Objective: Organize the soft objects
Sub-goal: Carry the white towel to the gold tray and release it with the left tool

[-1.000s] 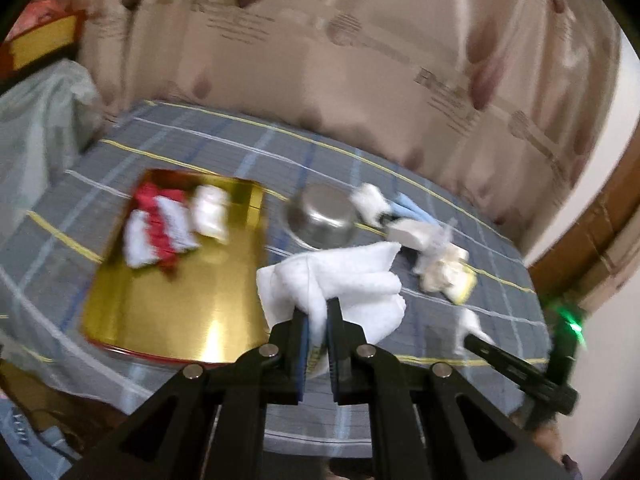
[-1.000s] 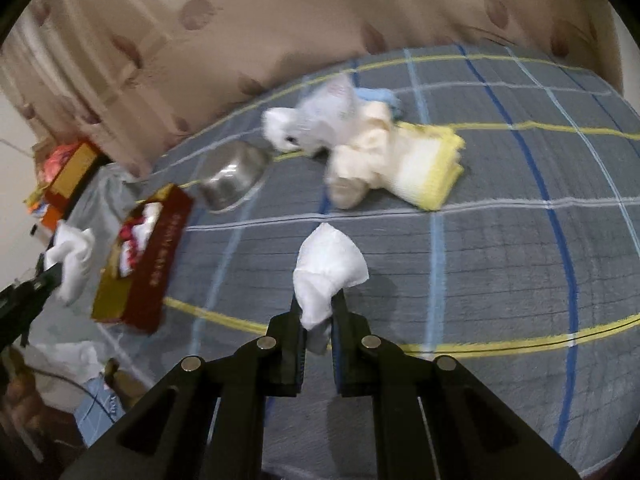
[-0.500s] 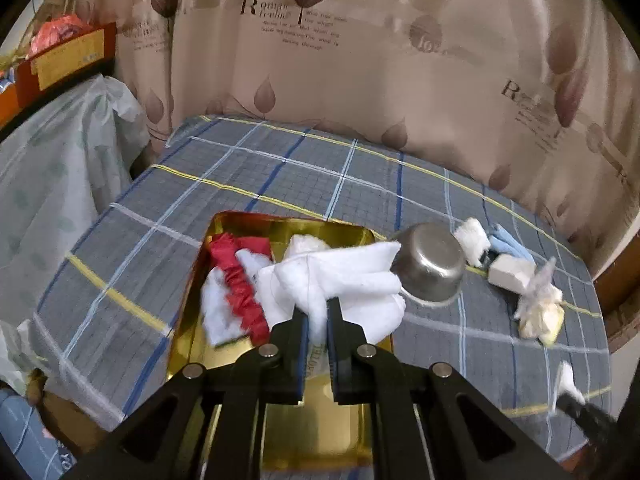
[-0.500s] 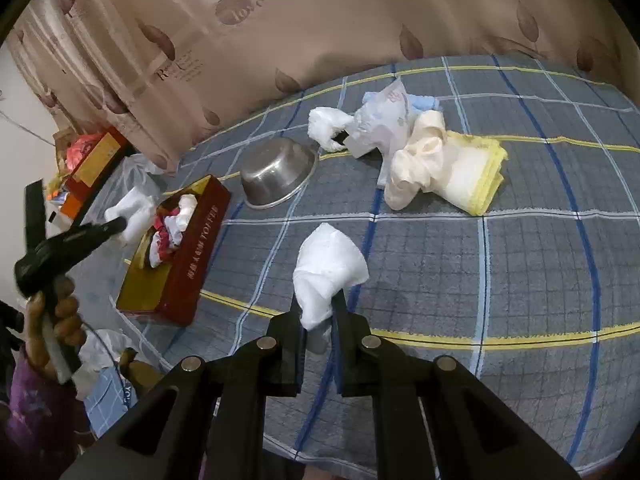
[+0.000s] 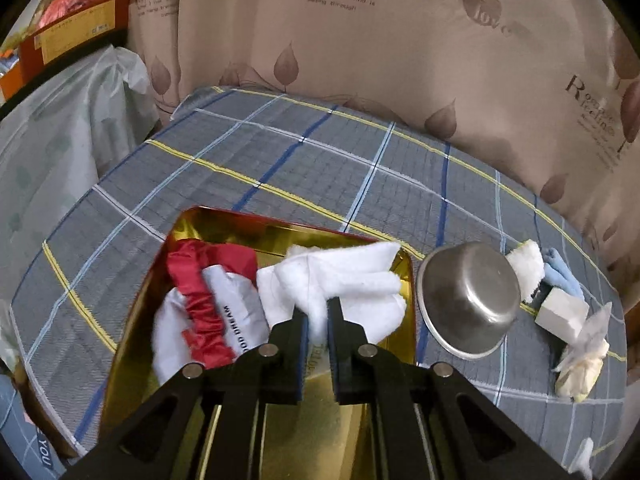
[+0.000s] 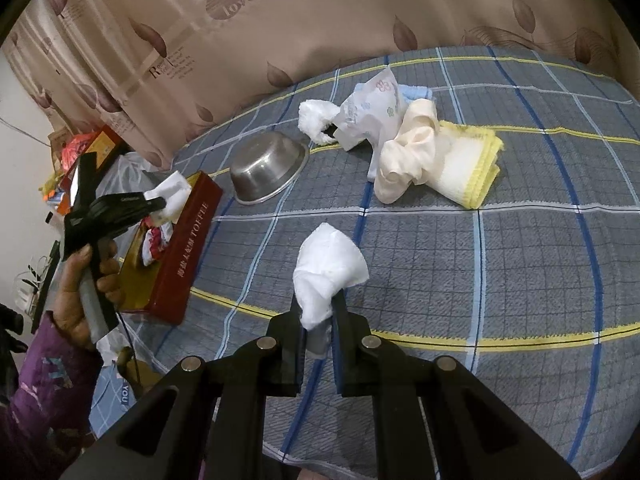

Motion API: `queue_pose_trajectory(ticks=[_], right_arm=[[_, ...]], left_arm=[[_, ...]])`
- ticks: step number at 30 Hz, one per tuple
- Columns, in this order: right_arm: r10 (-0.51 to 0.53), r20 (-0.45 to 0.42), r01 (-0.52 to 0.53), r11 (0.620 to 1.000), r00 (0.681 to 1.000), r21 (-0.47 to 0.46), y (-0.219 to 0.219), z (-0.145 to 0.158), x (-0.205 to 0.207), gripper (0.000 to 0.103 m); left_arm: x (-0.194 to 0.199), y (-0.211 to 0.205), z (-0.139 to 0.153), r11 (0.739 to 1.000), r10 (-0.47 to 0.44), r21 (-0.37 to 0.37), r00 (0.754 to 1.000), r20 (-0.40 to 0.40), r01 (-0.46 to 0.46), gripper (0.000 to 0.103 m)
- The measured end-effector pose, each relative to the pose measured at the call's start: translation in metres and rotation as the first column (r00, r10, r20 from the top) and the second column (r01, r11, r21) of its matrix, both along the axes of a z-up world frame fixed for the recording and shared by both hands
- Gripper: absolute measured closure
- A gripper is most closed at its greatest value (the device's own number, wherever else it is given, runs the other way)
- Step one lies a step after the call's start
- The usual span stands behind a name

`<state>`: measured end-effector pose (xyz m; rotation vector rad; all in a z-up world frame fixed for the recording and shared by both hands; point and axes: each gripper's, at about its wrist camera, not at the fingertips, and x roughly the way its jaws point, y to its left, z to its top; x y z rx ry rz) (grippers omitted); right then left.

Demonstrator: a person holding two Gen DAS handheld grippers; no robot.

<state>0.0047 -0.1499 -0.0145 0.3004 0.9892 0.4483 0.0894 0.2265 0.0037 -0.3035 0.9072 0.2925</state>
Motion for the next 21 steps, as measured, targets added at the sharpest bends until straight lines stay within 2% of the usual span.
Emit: queue_pose_trajectory(ticks=[3,5,7,9,10,15,21], right_arm=[[0.002,-0.005,-0.001,1.000,1.000,0.004,-0.002,-0.002,0.001,0.093],[0.000,-0.009,0.000,1.000,1.000,0.010,-0.003,-0.003,0.002,0.093],[-0.004,-0.009,0.004,1.000,1.000,0.012,-0.005,-0.003,0.001,0.093],[-0.003,-0.007,0.003,1.000,1.000,0.012,-0.006,-0.002,0.001,0.093],[-0.006,-0.007,0.006,1.000,1.000,0.011,-0.005,-0.002,0.001,0.093],[-0.001,0.001,0.001,1.000,1.000,0.009,-0.002,0.001,0.000,0.093],[0.027,0.020,-0.027,1.000,0.999,0.001,0.007,0.008,-0.003,0.093]], left_arm=[[0.007,-0.008,-0.003,1.000,-0.005,0.015,1.000,-0.014,0.005,0.092],[0.011,-0.012,-0.006,0.998,0.004,0.055,0.999,-0.034,-0.002,0.086],[0.014,-0.016,-0.006,0.995,0.010,0.095,0.998,-0.055,-0.005,0.073],[0.010,-0.017,-0.003,0.994,0.017,0.112,0.999,-0.041,-0.012,0.066],[0.007,-0.017,0.000,0.993,0.026,0.113,0.999,-0.031,-0.022,0.060],[-0.017,-0.009,0.021,0.997,0.026,0.066,0.999,0.039,-0.029,0.049],[-0.058,-0.002,0.042,0.999,0.024,0.042,0.995,0.095,-0.028,0.049]])
